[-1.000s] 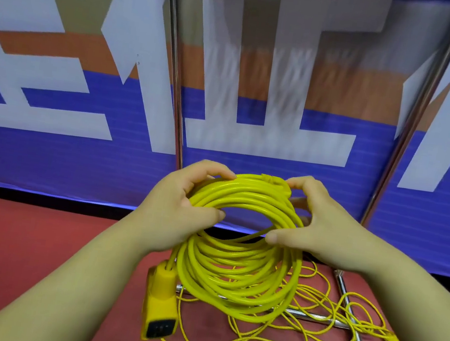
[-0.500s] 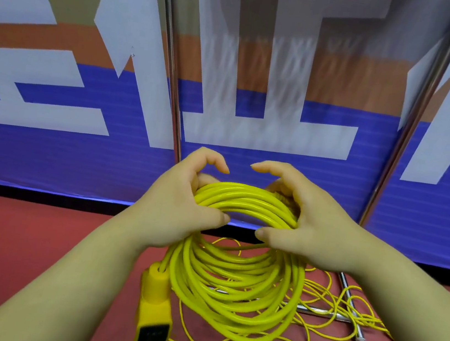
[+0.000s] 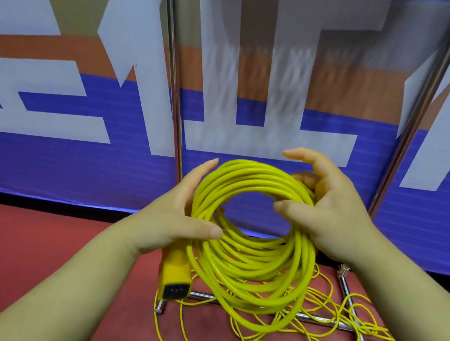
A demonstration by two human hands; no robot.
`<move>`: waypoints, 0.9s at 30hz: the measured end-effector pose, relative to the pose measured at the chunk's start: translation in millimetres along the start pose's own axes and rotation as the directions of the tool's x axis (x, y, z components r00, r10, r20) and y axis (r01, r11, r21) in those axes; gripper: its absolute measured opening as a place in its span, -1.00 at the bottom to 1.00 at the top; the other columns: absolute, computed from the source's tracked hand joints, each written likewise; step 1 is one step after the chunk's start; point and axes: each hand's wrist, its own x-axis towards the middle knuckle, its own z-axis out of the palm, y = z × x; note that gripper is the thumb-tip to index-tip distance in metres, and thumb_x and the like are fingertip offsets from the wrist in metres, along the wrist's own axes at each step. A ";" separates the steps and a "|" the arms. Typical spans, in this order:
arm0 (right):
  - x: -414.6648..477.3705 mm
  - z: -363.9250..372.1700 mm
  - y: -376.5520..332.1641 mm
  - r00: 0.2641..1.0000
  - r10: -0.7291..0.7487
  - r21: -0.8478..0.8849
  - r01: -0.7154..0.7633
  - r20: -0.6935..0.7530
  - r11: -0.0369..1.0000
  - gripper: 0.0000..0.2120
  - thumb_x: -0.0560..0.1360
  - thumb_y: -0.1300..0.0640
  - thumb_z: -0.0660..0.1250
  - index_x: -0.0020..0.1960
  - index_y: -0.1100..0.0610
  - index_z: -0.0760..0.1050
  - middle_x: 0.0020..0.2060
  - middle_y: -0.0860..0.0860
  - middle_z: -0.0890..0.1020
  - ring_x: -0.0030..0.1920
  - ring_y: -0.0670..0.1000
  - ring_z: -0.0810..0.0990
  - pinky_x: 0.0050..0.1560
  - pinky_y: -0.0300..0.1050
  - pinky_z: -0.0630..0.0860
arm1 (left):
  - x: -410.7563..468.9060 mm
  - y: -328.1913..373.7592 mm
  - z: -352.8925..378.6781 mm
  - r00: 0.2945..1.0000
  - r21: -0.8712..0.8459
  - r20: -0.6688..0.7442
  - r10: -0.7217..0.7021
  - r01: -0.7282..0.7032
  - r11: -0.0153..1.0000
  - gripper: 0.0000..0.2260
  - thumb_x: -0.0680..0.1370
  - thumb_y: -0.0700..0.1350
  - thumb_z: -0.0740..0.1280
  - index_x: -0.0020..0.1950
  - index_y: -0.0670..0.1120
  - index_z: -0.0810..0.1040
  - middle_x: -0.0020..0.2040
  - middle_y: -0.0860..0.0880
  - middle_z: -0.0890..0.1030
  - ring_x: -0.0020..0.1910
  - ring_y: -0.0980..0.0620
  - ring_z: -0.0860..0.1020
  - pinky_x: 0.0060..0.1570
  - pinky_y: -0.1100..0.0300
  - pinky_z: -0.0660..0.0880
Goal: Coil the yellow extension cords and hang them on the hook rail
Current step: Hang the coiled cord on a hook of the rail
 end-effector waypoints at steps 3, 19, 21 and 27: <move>3.7 0.3 0.1 0.999 -0.019 0.036 0.021 -0.040 0.999 -0.38 0.28 0.22 0.49 0.28 -0.12 0.44 -0.25 0.11 0.59 -0.36 0.04 0.49 -0.30 -0.06 0.45 | 4.0 -1.9 1.9 0.999 -0.009 -0.032 0.004 -0.004 1.000 0.01 0.30 -0.06 0.58 0.62 0.11 0.09 0.42 0.02 0.52 0.38 -0.01 0.52 0.38 -0.11 0.44; 31.5 5.6 -3.1 0.994 -0.091 0.052 0.094 -0.057 0.994 -0.33 0.37 0.24 0.41 0.39 -0.17 0.36 -0.19 -0.01 0.66 -0.21 0.02 0.59 -0.13 -0.08 0.53 | 7.1 45.4 -20.0 0.942 0.175 -0.158 0.295 -0.267 0.948 -0.19 0.53 -0.39 0.41 0.54 0.32 0.21 0.02 0.13 0.67 -0.06 0.13 0.59 0.03 0.19 0.57; 55.1 11.1 -18.2 0.989 -0.140 0.011 0.140 -0.046 0.990 -0.34 0.38 0.21 0.40 0.37 -0.23 0.35 -0.17 -0.02 0.66 -0.21 0.03 0.60 -0.13 -0.10 0.54 | 12.9 63.1 -41.7 0.940 0.234 -0.161 0.300 -0.259 0.937 -0.22 0.55 -0.38 0.39 0.52 0.30 0.21 0.23 0.25 0.62 0.11 0.23 0.60 0.09 0.28 0.54; 158.8 9.4 -99.6 0.944 -0.330 -0.226 0.319 -0.007 0.920 -0.35 0.40 0.11 0.36 0.40 -0.29 0.28 -0.10 -0.07 0.61 -0.20 0.02 0.60 -0.10 -0.04 0.56 | 53.2 140.2 -124.4 0.866 0.457 -0.227 0.445 -0.309 0.834 -0.23 0.56 -0.27 0.42 0.57 0.31 0.16 0.36 0.21 0.55 0.16 0.27 0.58 0.22 0.25 0.51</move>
